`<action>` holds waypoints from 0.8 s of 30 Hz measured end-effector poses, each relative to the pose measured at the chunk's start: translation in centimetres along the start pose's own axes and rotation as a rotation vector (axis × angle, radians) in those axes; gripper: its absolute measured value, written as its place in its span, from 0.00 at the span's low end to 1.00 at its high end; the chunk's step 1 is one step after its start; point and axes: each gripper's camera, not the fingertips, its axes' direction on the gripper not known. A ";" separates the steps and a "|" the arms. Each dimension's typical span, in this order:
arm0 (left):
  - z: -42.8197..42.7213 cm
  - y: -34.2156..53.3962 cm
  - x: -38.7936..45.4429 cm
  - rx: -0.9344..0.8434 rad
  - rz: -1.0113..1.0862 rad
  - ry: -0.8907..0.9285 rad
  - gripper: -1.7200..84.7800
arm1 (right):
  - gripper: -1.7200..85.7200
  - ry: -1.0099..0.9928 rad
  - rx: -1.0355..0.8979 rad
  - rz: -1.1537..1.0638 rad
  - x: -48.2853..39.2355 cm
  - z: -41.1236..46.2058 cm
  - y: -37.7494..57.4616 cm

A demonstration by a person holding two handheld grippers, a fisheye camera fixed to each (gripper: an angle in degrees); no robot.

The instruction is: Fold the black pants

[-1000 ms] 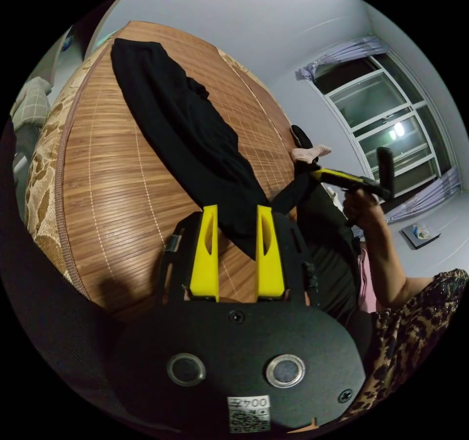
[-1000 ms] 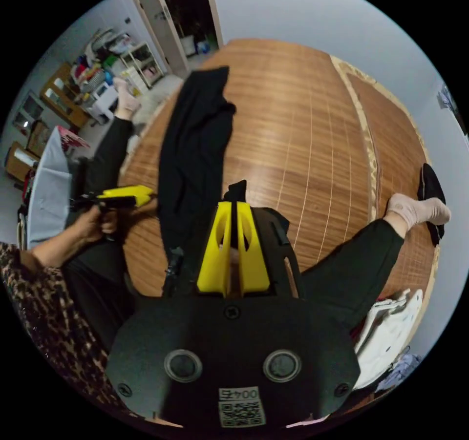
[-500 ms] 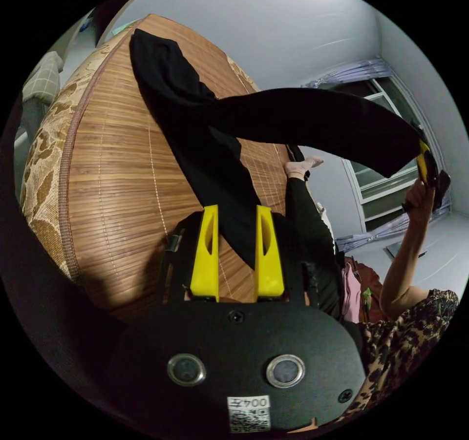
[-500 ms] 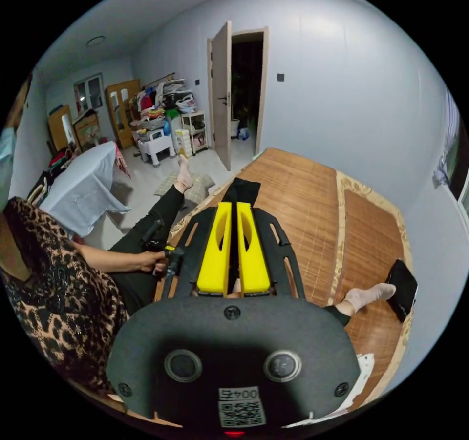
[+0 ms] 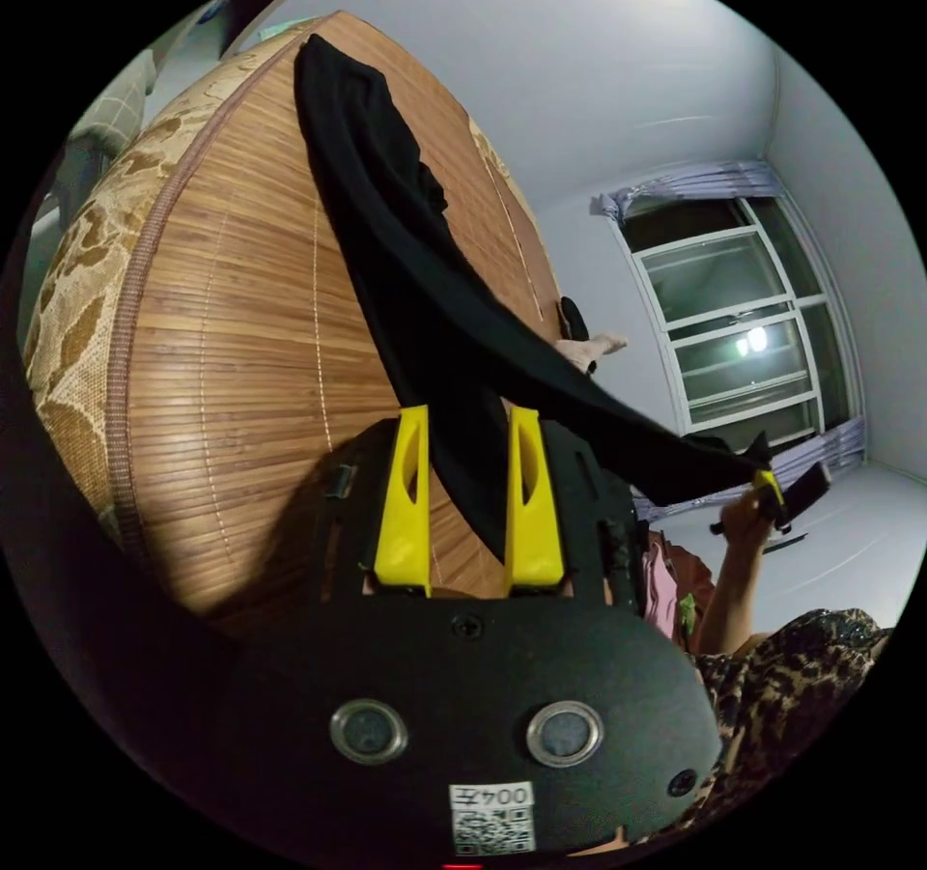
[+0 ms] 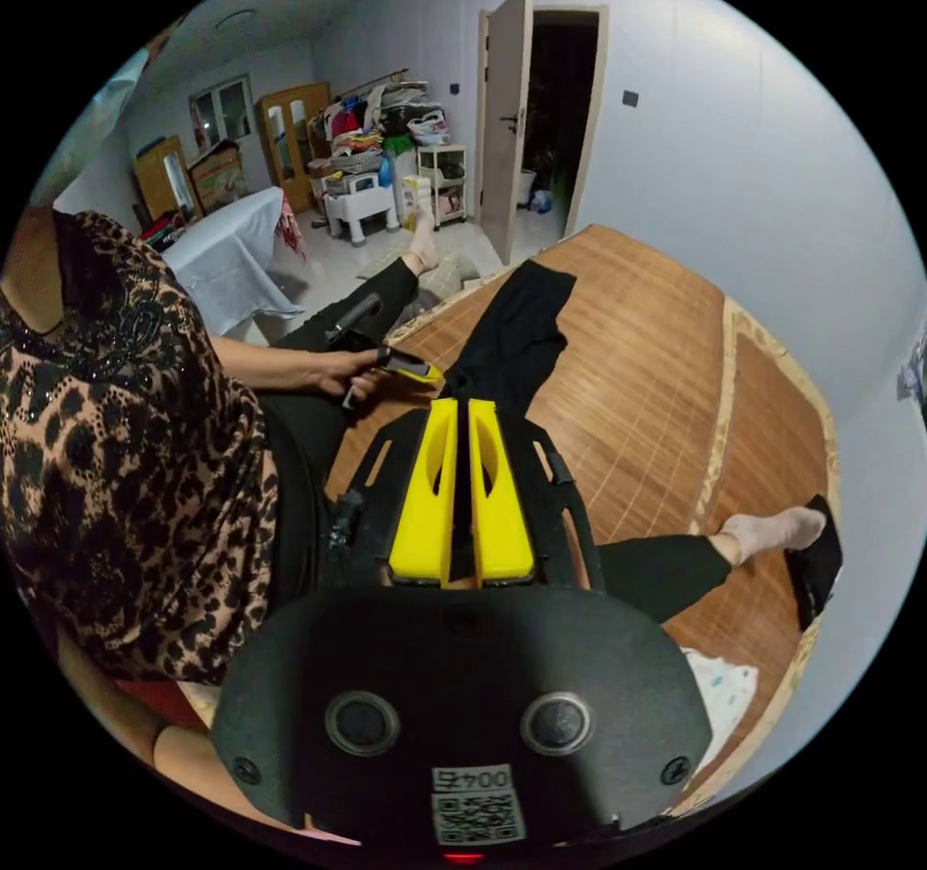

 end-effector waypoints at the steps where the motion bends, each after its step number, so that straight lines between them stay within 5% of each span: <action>1: 0.1 0.1 -0.4 -0.008 -0.017 0.040 0.16 | 0.05 -0.032 -0.003 0.016 -0.1 0.8 0.6; 12: 1.9 1.3 -1.6 -0.106 -0.076 0.071 0.16 | 0.05 -0.206 -0.187 0.042 -1.2 9.1 2.3; 19: 3.1 2.1 -1.1 -0.163 -0.059 0.002 0.05 | 0.09 -0.593 -0.411 -0.089 -1.3 14.9 0.9; 24: 3.2 3.0 -0.3 -0.168 -0.048 -0.027 0.03 | 0.10 -0.504 -0.206 0.212 6.0 16.6 -1.2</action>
